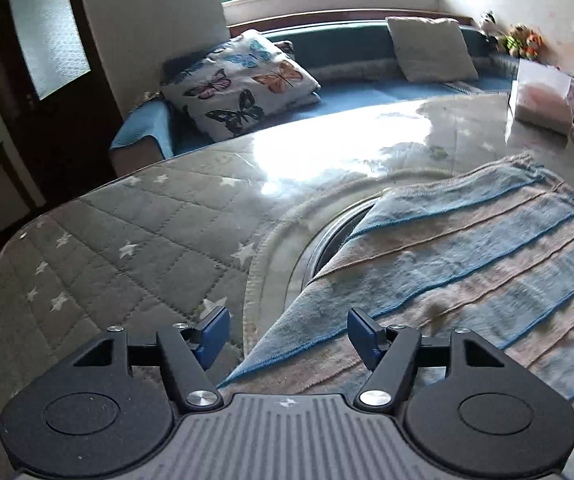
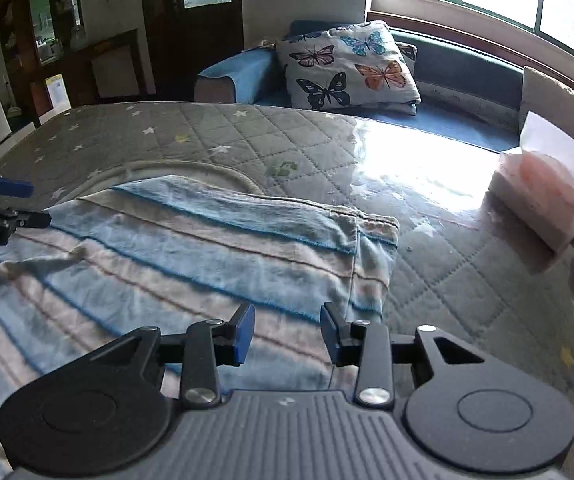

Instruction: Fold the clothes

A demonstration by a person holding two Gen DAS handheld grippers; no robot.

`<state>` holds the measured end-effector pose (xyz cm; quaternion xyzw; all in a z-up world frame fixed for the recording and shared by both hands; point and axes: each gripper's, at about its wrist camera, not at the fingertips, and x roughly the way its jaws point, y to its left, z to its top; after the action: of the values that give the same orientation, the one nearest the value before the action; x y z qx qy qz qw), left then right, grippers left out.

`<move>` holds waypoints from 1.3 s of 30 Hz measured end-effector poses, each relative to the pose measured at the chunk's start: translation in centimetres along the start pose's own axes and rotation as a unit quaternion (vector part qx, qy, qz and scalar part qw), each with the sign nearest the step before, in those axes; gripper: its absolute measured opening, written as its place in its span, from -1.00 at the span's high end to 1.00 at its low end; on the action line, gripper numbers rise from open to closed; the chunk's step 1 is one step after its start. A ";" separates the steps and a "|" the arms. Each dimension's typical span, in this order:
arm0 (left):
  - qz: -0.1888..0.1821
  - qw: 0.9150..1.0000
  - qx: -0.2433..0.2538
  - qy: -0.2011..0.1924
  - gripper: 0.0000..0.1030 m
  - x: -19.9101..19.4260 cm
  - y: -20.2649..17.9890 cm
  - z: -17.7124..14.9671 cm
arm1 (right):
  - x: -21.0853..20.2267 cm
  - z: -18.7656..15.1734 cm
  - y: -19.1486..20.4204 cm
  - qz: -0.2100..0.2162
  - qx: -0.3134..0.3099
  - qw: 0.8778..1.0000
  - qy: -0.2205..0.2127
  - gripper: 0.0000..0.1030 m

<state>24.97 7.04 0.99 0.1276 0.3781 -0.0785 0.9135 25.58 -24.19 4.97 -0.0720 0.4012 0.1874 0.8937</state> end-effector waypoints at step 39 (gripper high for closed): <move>-0.066 0.995 -0.065 0.025 0.08 -4.1 -3.5 -1.4 | 1.9 0.5 -1.0 0.003 0.001 1.000 0.005 0.28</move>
<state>20.33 4.27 2.30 0.0449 0.4130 -0.1105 0.9029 27.49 -24.44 3.89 -0.0708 0.4060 0.1898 0.8912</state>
